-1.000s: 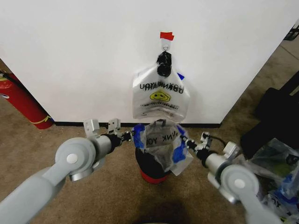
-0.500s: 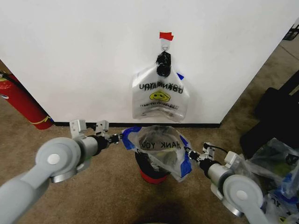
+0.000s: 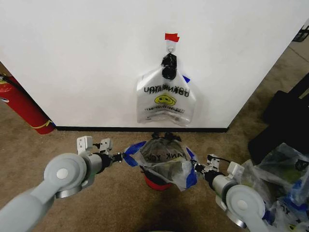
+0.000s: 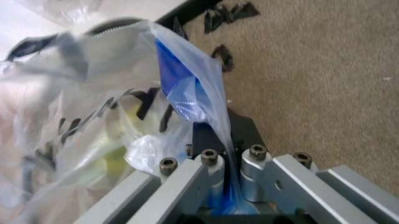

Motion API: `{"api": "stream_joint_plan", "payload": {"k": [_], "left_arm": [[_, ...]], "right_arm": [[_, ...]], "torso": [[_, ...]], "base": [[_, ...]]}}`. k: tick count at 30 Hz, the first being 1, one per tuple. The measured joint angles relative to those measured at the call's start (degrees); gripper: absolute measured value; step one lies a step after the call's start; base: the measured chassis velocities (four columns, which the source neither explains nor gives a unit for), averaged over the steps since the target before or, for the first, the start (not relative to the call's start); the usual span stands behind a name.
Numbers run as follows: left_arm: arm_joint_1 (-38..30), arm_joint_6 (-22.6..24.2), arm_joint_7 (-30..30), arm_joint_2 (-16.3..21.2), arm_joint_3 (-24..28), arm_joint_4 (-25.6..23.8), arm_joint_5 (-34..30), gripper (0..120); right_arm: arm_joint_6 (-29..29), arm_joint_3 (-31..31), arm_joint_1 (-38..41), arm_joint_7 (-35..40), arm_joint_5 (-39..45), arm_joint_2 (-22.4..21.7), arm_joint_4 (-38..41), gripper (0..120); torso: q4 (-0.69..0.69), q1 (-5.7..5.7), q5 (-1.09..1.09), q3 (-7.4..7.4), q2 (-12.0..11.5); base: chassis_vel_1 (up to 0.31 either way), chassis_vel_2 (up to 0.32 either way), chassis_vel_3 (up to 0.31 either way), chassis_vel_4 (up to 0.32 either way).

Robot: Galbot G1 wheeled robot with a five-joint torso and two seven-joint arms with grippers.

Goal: Pick up the garbage bag from the wall and place it over the trash bin.

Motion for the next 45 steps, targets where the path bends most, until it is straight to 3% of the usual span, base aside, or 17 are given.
{"api": "stream_joint_plan", "payload": {"k": [8,15,29,35,45], "left_arm": [[4.43,0.1,1.69,-0.26,-1.31,2.44,2.45,0],[6.92,-0.93,4.63,-2.96,-0.6,4.55,7.79,0],[6.9,-4.6,12.58,-7.29,6.99,11.32,23.52,0],[6.98,-5.25,13.96,-7.32,8.63,12.57,26.77,0],[9.01,-5.39,16.07,-4.23,7.38,11.42,29.52,0]], "right_arm": [[0.73,-0.7,0.03,-0.77,-2.21,0.59,-2.22,0],[3.14,-1.44,0.18,-2.66,-5.66,1.11,-3.67,0],[9.0,-4.52,-0.34,-11.05,-19.79,1.21,-4.5,0],[8.59,-5.45,-2.12,-13.41,-25.1,0.02,-3.16,0],[9.1,-6.08,-5.21,-16.06,-34.94,-3.11,-3.33,0]], "torso": [[0.01,0.0,0.0,0.0,0.0],[0.0,0.0,-0.01,0.0,0.0],[0.0,0.0,0.0,0.0,0.0],[0.0,0.0,-0.01,0.0,0.0],[0.01,0.0,0.0,0.0,0.0]], "base": [[0.0,0.0,0.0,0.0],[0.0,0.0,0.0,0.0],[0.0,0.0,0.0,0.0],[0.0,0.0,0.0,0.0],[0.0,0.0,0.0,0.0]]}}
